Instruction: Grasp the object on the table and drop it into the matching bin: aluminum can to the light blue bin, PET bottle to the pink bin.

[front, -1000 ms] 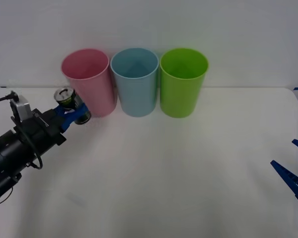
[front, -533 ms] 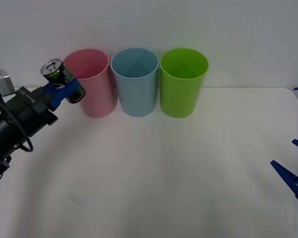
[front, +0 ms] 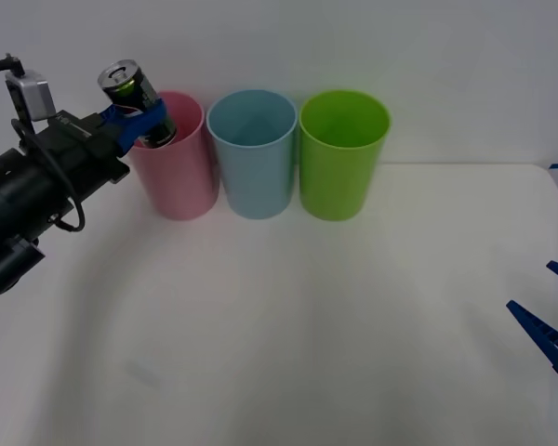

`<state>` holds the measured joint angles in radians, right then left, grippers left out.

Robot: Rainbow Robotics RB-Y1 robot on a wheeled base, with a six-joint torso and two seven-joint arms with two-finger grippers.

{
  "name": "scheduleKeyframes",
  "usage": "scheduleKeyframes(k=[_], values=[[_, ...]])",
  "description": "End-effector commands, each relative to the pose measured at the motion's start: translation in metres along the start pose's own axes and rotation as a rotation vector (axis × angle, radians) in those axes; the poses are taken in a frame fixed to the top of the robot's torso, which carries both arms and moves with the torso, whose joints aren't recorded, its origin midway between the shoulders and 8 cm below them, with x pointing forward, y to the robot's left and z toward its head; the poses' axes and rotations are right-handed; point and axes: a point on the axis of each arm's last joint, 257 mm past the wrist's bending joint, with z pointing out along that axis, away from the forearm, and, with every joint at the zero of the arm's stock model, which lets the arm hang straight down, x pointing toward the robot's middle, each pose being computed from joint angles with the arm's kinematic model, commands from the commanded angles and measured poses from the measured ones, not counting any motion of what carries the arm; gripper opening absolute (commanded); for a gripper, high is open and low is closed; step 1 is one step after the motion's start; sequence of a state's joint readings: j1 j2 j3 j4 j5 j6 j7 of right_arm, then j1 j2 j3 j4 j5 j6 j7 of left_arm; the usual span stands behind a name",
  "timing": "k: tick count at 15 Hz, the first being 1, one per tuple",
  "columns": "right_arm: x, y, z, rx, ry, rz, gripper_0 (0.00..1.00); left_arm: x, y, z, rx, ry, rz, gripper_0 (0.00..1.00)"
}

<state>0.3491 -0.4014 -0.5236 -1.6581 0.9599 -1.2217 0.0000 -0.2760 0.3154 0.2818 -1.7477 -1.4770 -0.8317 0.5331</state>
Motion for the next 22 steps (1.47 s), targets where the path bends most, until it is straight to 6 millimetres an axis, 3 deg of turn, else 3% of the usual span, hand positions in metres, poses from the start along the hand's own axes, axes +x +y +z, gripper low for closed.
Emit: scheduleKeyframes(k=[1, 7, 12, 22], values=[[0.0, 0.0, 0.0, 0.0, 0.0, 0.0, 1.0, 0.0, 0.012, 0.031, 0.0, 0.022, 0.017, 0.0], [0.0, 0.0, 0.0, 0.0, 0.0, 0.0, 1.0, 0.007, 0.032, 0.093, -0.046, 0.052, 0.049, 0.0], [0.0, 0.0, 0.0, 0.0, 0.0, 0.0, 1.0, 0.007, 0.031, 0.132, -0.087, 0.057, 0.094, 0.0], [0.0, 0.0, 0.0, 0.0, 0.0, 0.0, 1.0, 0.004, 0.008, 0.169, -0.125, 0.06, 0.208, 0.0]])
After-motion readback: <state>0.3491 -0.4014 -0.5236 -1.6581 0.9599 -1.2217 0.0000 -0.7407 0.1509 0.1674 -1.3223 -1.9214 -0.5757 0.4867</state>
